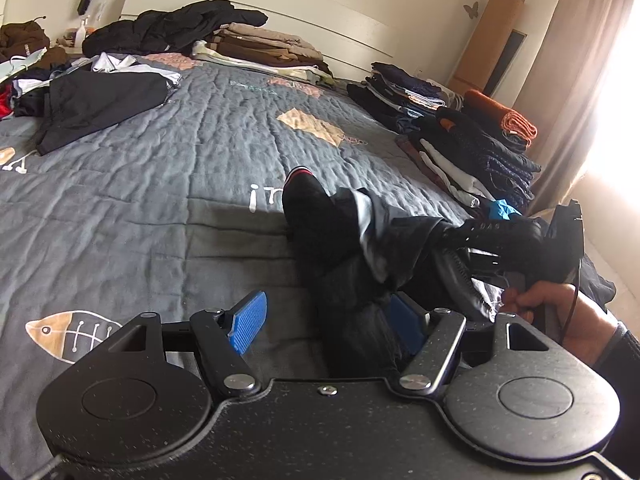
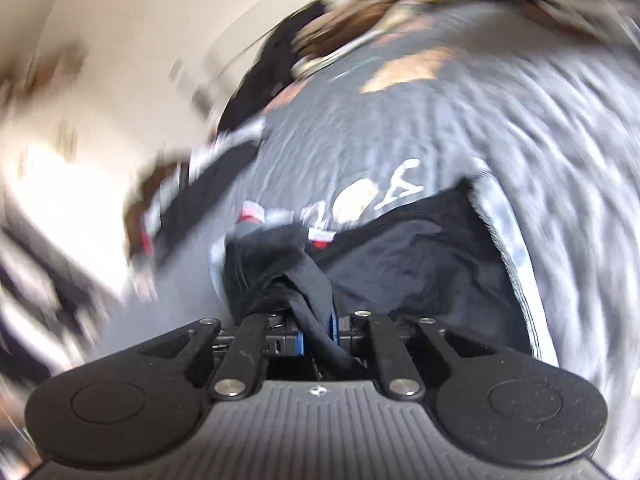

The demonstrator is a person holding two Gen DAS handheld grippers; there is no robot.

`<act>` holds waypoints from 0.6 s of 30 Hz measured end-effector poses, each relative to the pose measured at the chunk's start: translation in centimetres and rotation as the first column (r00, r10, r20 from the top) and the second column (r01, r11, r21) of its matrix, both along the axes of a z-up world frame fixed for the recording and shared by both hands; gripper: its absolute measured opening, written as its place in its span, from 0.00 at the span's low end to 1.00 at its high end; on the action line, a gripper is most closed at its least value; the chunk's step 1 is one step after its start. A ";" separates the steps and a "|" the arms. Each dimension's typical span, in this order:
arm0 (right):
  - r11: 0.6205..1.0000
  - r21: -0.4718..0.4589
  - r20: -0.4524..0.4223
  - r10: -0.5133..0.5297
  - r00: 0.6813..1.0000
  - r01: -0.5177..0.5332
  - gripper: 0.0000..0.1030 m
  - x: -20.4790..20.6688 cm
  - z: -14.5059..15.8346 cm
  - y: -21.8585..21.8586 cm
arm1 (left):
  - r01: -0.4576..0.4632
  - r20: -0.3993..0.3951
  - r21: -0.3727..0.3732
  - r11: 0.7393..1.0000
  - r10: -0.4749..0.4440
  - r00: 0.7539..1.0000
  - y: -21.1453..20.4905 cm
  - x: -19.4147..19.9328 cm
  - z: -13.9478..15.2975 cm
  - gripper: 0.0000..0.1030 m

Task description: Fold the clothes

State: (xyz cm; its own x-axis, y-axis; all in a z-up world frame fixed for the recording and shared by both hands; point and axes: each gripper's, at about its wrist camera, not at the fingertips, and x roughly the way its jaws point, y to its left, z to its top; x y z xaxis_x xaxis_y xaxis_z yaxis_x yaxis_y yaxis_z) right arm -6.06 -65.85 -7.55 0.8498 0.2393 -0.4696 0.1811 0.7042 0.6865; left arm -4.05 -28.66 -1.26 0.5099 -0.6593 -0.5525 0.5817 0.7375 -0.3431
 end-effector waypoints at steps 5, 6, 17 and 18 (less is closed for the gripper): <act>0.985 0.012 -0.035 -0.171 0.985 0.172 0.11 -0.9 -0.5 -2.5 | 0.009 0.008 -0.010 1.000 -0.009 1.000 -0.1 -0.3 0.2 0.66; 0.982 -0.027 -0.055 -0.188 0.981 0.187 0.13 -0.8 -0.7 -2.7 | 0.008 0.008 -0.004 1.000 -0.008 1.000 -0.1 -0.3 0.1 0.66; 0.940 -0.309 -0.061 -0.173 0.983 0.146 0.36 -2.4 2.8 -3.4 | 0.038 0.012 0.058 0.998 -0.038 0.999 -0.9 -1.1 -1.1 0.66; 0.935 -0.345 -0.052 -0.105 0.993 0.080 0.47 -1.9 3.5 -2.3 | 0.044 0.011 0.060 0.997 -0.045 0.999 -1.1 -1.2 -1.2 0.66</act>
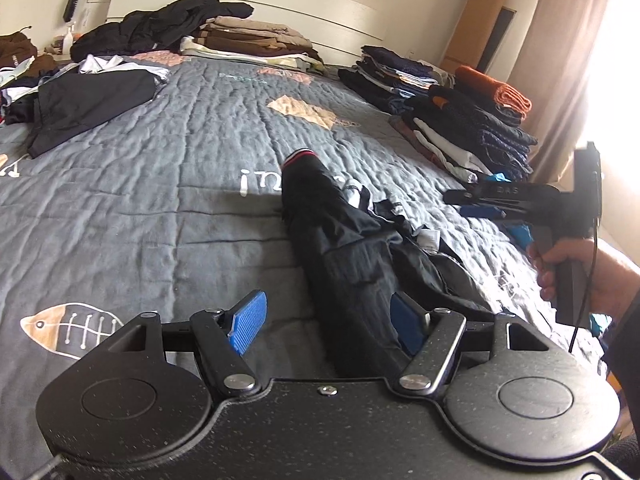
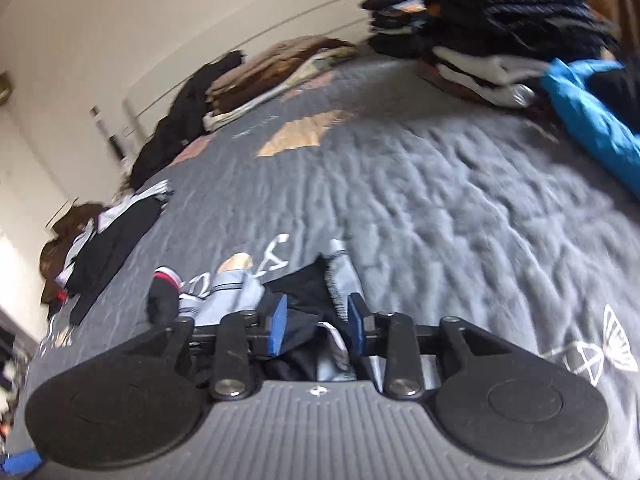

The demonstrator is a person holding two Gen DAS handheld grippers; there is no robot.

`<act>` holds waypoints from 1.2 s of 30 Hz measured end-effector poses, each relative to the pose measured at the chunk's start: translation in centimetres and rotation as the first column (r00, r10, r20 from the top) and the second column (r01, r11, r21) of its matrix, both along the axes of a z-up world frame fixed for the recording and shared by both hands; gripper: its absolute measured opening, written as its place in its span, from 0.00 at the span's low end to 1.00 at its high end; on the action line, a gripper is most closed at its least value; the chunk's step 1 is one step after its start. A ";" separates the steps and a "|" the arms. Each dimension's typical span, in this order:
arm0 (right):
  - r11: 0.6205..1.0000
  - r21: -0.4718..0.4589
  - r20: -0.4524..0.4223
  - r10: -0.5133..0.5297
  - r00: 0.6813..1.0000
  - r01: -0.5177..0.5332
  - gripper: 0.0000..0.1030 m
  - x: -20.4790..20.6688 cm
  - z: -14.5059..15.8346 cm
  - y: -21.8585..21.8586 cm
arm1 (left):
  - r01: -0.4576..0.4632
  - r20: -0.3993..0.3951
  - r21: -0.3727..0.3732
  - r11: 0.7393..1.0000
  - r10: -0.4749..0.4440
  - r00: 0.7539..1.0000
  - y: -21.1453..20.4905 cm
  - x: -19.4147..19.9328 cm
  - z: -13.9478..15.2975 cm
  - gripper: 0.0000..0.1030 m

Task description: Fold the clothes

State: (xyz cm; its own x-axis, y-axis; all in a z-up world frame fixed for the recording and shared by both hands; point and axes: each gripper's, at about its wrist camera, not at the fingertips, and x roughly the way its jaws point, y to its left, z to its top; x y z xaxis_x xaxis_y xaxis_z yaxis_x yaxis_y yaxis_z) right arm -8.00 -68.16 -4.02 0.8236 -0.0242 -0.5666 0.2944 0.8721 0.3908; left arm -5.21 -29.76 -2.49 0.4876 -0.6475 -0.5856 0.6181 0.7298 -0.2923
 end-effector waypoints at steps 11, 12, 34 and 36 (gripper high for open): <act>0.622 -0.552 -0.382 0.403 0.832 -0.555 0.64 6.9 -3.2 9.8 | 0.036 -0.021 -0.005 0.999 -0.036 0.999 -1.6 0.1 -0.7 0.66; 0.627 -0.543 -0.389 0.402 0.829 -0.558 0.64 7.4 -3.5 9.5 | 0.034 -0.028 -0.007 0.999 -0.035 0.999 -1.8 0.3 -0.8 0.66; 0.987 -0.134 -0.132 0.071 0.989 -0.089 0.05 10.2 -1.7 -3.8 | 0.036 -0.069 -0.016 0.999 -0.037 0.997 -3.3 1.3 -1.1 0.66; 0.982 -0.186 -0.161 -0.001 0.987 -0.029 0.08 10.9 -2.7 -5.3 | 0.044 -0.063 -0.007 0.999 -0.044 0.997 -3.5 1.2 -1.1 0.66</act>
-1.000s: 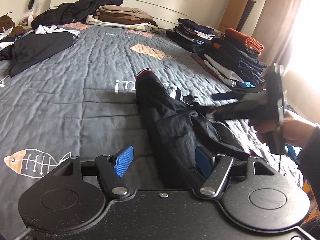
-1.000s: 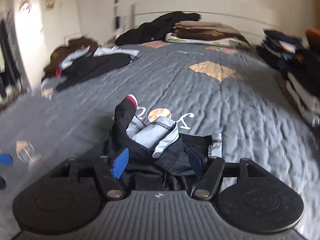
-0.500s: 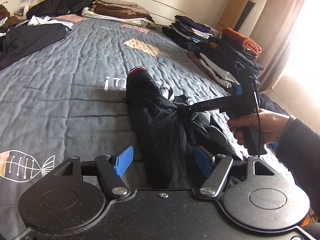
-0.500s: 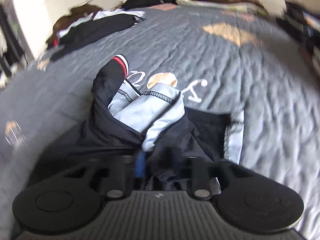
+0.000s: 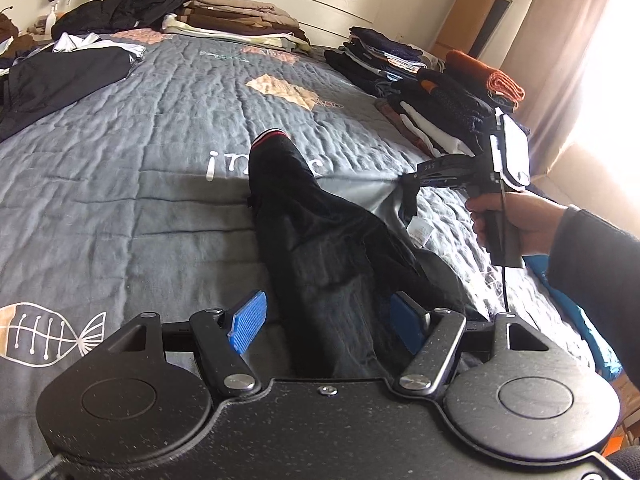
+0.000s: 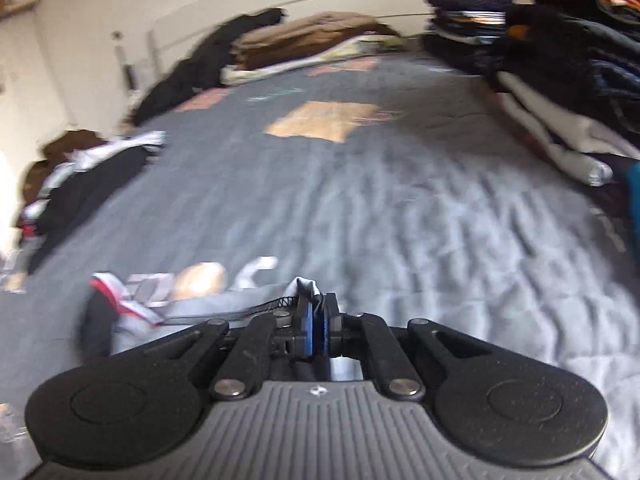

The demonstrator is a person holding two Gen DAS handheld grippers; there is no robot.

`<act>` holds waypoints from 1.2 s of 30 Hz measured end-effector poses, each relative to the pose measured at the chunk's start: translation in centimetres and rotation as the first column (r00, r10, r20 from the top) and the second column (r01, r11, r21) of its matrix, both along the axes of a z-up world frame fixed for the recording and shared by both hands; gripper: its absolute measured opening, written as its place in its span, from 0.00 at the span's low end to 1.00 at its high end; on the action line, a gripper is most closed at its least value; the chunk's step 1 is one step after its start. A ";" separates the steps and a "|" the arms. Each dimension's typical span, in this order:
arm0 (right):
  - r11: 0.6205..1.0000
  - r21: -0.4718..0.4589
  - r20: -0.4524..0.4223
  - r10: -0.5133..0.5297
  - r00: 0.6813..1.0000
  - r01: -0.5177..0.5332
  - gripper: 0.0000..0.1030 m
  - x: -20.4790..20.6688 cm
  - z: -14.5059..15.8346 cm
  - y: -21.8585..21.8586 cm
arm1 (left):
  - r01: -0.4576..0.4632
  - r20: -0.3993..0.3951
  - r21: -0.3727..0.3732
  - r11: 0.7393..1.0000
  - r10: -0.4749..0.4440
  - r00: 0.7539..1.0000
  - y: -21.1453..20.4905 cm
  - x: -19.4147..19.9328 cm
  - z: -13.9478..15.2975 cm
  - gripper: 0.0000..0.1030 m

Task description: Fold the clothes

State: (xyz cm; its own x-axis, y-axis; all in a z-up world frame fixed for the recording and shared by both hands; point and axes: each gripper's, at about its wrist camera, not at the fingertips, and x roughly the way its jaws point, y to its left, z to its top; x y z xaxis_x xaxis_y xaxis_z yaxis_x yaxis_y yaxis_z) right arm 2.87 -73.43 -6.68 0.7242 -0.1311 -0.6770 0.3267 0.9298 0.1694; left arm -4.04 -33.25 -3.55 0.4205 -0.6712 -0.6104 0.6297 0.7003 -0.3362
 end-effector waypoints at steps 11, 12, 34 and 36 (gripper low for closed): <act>0.950 -0.045 -0.060 0.307 0.950 -0.310 0.42 -2.4 3.0 5.0 | 0.024 0.013 -0.013 1.000 -0.024 1.000 -0.3 -0.6 0.4 0.66; 0.943 -0.036 -0.089 0.327 0.941 -0.331 0.42 -2.4 2.7 5.8 | 0.027 0.015 -0.013 1.000 -0.026 1.000 -0.4 -0.7 0.4 0.66; 0.995 0.078 -0.079 0.068 0.995 -0.062 0.52 -21.9 0.6 9.9 | 0.179 0.554 0.570 0.802 -0.536 0.637 -5.0 -14.5 -5.7 0.66; 0.996 0.074 -0.060 0.051 0.997 -0.047 0.52 -22.9 0.1 10.2 | 0.179 0.558 0.601 0.779 -0.570 0.603 -5.6 -15.2 -6.5 0.66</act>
